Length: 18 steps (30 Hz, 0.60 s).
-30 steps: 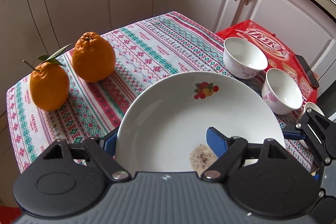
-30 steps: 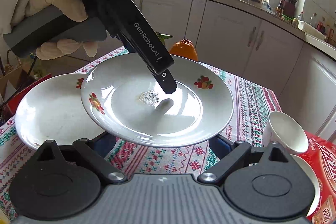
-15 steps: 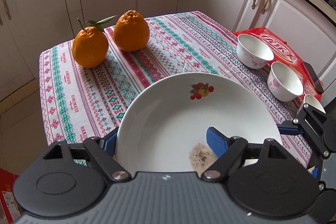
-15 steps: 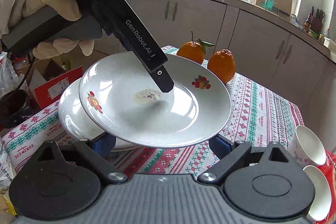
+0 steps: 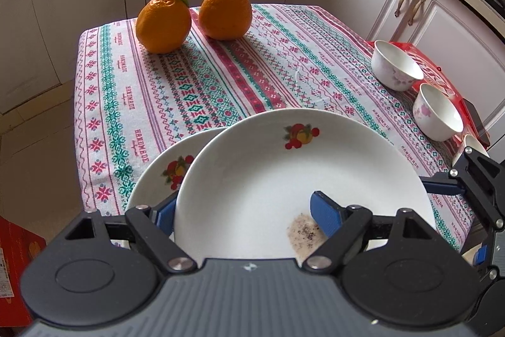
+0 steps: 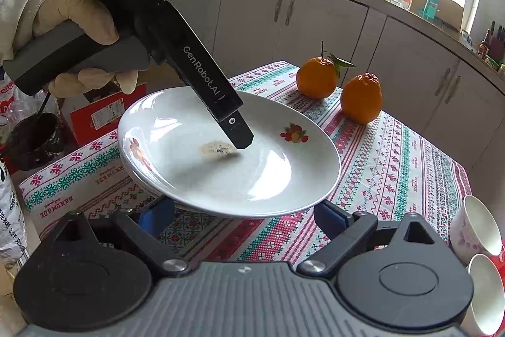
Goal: Organize plates and bowls
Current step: 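Lift the stained plate with both tools and carry it over the plate stack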
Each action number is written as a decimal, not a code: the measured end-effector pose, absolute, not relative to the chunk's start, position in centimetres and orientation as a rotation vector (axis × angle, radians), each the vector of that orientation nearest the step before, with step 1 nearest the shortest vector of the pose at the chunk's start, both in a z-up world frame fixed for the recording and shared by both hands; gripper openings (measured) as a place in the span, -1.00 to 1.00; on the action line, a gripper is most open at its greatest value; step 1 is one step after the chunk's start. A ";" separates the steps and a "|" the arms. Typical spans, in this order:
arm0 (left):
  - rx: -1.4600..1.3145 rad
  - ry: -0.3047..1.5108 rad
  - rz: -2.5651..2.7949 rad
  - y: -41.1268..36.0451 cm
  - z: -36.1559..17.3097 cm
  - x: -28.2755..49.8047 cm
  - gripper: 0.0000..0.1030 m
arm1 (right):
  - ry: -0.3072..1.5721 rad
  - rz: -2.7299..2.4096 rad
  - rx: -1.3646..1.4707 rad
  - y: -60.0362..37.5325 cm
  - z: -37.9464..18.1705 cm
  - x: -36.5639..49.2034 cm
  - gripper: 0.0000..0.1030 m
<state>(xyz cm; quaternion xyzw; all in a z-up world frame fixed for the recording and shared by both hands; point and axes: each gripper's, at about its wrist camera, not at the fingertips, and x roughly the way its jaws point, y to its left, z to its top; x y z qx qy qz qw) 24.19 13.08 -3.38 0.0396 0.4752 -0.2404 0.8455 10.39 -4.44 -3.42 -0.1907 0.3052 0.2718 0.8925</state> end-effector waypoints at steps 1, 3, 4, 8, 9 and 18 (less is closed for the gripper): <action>0.082 1.005 -0.506 13.1 -3.5 24.1 0.64 | 0.635 0.564 -0.399 -4.3 -3.5 10.4 0.89; 0.077 1.007 -0.505 13.3 -3.8 24.1 0.64 | 0.630 0.565 -0.411 -4.2 -3.5 10.3 0.89; 0.072 1.008 -0.504 13.4 -3.9 24.1 0.64 | 0.629 0.565 -0.413 -4.1 -3.5 10.2 0.89; 0.064 1.011 -0.502 13.6 -4.2 24.1 0.64 | 0.629 0.567 -0.418 -3.9 -3.5 10.3 0.89; 0.062 1.010 -0.502 13.7 -4.2 24.1 0.64 | 0.628 0.568 -0.421 -3.8 -3.5 10.3 0.89; 0.041 1.015 -0.495 14.2 -4.6 24.2 0.64 | 0.629 0.575 -0.437 -3.5 -3.7 10.3 0.89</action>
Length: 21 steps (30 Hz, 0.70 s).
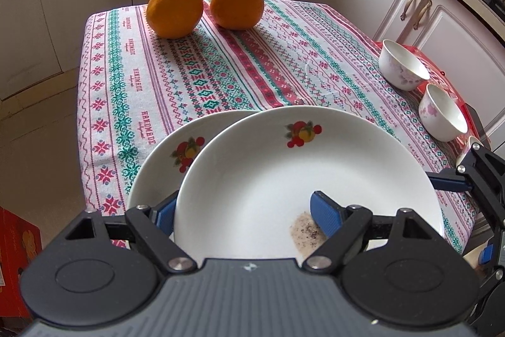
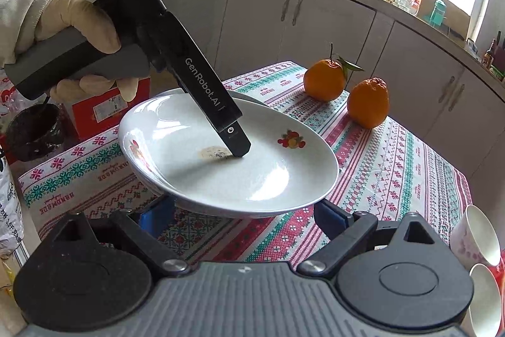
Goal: Organize plates and bowls
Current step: 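Lift the stained plate with both tools and carry it over the plate stack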
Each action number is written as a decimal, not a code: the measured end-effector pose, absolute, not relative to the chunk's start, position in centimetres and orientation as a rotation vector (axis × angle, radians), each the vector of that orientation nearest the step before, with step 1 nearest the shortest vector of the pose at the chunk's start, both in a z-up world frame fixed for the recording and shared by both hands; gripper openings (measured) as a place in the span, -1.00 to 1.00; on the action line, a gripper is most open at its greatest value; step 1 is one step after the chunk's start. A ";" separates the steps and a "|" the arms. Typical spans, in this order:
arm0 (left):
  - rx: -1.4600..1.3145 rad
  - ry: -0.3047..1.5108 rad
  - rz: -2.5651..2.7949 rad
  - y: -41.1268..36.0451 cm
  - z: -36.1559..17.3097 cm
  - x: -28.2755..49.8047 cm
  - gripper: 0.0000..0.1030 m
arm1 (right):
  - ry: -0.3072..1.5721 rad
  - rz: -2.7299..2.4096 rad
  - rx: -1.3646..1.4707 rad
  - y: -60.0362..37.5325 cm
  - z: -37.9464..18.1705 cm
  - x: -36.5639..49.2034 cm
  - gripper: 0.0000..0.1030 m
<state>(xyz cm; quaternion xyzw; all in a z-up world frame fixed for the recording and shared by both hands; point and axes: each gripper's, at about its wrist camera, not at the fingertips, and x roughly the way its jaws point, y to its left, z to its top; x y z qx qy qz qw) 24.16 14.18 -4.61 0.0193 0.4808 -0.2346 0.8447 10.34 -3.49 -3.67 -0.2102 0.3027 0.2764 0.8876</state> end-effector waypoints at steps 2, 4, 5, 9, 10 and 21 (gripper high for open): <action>0.036 1.018 -0.495 14.3 -4.7 24.2 0.64 | 0.630 0.577 -0.439 -3.4 -3.7 10.4 0.89; 0.033 1.021 -0.494 14.4 -4.8 24.2 0.64 | 0.632 0.580 -0.438 -3.4 -3.7 10.4 0.89; 0.031 1.024 -0.494 14.5 -4.9 24.3 0.64 | 0.633 0.582 -0.439 -3.4 -3.7 10.5 0.89; 0.034 1.025 -0.494 14.6 -5.0 24.3 0.64 | 0.635 0.583 -0.438 -3.3 -3.7 10.6 0.89; 0.036 1.026 -0.494 14.6 -5.0 24.3 0.64 | 0.636 0.583 -0.437 -3.3 -3.7 10.7 0.89; 0.087 1.072 -0.517 14.6 -4.6 24.6 0.66 | 0.637 0.592 -0.440 -3.2 -3.9 10.7 0.89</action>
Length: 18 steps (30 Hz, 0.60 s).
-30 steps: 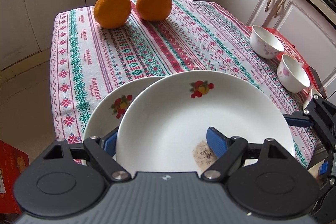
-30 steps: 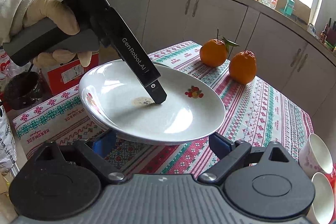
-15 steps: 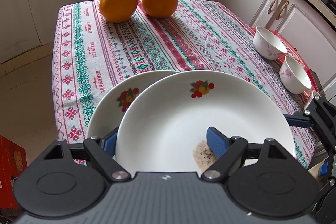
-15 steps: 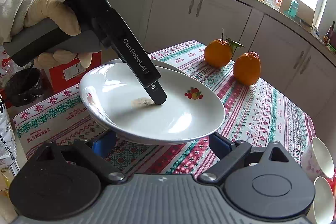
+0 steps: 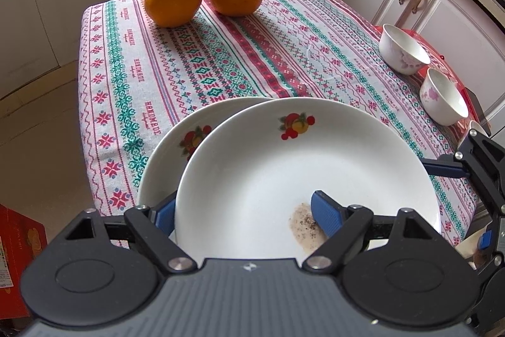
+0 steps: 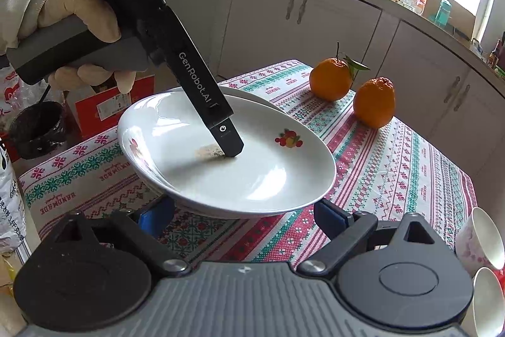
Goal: Organize plates and bowls
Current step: 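Lift the stained plate with both tools and carry it over the plate stack, then lower the stained plate onto the stacked flower plates with both tools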
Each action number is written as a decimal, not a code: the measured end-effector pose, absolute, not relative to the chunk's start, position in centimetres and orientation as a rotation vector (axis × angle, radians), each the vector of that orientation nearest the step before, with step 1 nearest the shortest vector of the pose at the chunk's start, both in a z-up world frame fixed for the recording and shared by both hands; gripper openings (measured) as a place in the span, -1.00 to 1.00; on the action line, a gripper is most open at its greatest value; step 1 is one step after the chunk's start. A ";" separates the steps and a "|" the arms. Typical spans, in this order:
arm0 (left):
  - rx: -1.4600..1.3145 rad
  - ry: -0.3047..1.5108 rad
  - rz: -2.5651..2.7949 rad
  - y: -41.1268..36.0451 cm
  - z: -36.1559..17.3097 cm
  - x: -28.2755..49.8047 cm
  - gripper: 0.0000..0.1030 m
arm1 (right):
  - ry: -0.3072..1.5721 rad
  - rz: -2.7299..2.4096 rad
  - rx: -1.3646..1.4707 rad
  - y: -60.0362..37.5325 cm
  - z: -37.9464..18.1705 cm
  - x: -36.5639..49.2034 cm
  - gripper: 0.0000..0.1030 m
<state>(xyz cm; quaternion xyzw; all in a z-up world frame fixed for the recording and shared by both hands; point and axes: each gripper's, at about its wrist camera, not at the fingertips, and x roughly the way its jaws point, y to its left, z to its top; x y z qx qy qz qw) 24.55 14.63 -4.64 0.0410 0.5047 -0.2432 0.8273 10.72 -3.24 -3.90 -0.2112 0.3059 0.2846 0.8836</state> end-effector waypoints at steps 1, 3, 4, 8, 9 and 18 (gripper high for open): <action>0.090 1.076 -0.518 14.6 -4.6 24.5 0.66 | 0.636 0.594 -0.441 -3.3 -3.9 10.7 0.89; 0.096 1.086 -0.522 14.7 -4.6 24.5 0.66 | 0.633 0.597 -0.442 -3.3 -3.9 10.7 0.89; 0.101 1.091 -0.522 14.7 -4.5 24.5 0.66 | 0.632 0.599 -0.443 -3.3 -3.9 10.7 0.89; 0.112 1.097 -0.520 14.9 -4.4 24.3 0.66 | 0.630 0.607 -0.444 -3.3 -4.0 10.6 0.89; 0.113 1.098 -0.519 14.9 -4.3 24.2 0.66 | 0.630 0.608 -0.444 -3.3 -4.0 10.6 0.89; 0.124 1.110 -0.515 15.2 -4.1 23.8 0.66 | 0.629 0.619 -0.440 -3.4 -4.0 10.6 0.89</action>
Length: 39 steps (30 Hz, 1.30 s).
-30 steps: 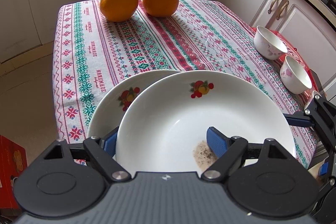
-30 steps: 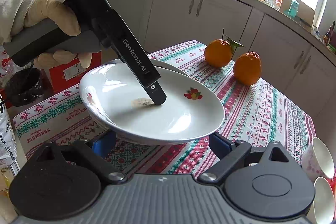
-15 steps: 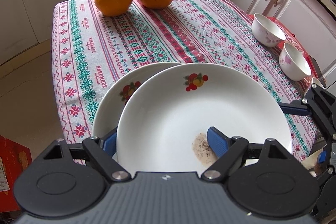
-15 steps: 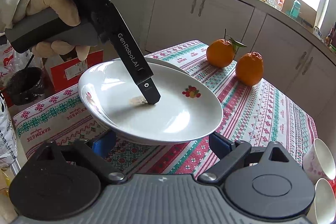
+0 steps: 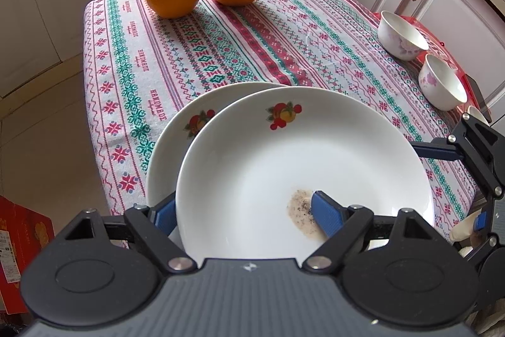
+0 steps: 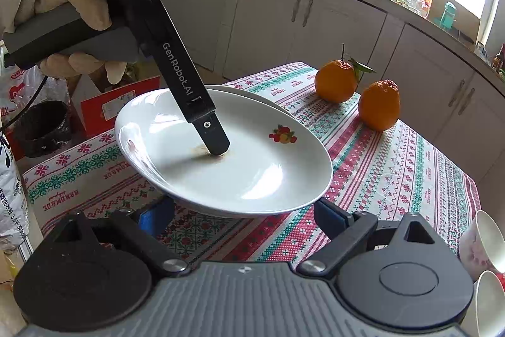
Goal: Organize plates and bowls
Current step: 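Lower the stained plate onto the stacked flower plates with both tools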
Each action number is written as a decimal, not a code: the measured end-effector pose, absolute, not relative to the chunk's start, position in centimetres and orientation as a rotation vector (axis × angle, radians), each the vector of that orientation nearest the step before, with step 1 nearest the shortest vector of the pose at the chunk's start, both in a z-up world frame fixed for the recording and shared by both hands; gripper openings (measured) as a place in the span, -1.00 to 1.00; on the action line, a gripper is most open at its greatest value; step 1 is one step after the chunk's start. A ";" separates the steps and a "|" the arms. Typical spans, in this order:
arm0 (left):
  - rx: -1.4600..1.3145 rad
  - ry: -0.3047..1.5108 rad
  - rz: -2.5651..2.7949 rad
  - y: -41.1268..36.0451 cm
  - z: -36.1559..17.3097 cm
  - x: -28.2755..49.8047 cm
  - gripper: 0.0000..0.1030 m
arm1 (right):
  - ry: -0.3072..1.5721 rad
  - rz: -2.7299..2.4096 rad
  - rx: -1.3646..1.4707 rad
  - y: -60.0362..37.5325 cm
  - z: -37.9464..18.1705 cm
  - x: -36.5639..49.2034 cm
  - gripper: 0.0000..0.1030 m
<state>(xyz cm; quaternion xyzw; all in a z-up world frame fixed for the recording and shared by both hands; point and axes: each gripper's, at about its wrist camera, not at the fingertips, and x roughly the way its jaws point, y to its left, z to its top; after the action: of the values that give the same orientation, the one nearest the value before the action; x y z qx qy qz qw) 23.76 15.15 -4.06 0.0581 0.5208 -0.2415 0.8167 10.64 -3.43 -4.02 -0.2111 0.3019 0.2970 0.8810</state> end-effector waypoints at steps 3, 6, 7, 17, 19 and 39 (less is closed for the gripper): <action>0.123 1.113 -0.513 15.3 -4.0 23.7 0.66 | 0.628 0.623 -0.438 -3.5 -4.0 10.6 0.89; 0.120 1.116 -0.513 15.4 -3.9 23.6 0.66 | 0.628 0.626 -0.438 -3.5 -4.0 10.6 0.89; 0.120 1.117 -0.514 15.4 -3.9 23.5 0.67 | 0.628 0.627 -0.437 -3.5 -4.0 10.6 0.89; 0.115 1.123 -0.510 15.6 -3.6 23.3 0.68 | 0.631 0.635 -0.431 -3.6 -4.0 11.0 0.89; 0.115 1.121 -0.509 15.6 -3.6 23.2 0.68 | 0.632 0.637 -0.429 -3.6 -4.0 11.1 0.89; 0.170 1.149 -0.520 14.4 -4.1 24.8 0.84 | 0.604 0.622 -0.437 -3.7 -3.8 10.6 0.89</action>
<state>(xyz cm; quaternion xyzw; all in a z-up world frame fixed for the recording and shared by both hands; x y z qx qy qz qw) 24.84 14.38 -4.07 0.0792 0.5366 -0.2427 0.8043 10.65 -3.68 -3.76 -0.2099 0.2904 0.2989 0.8844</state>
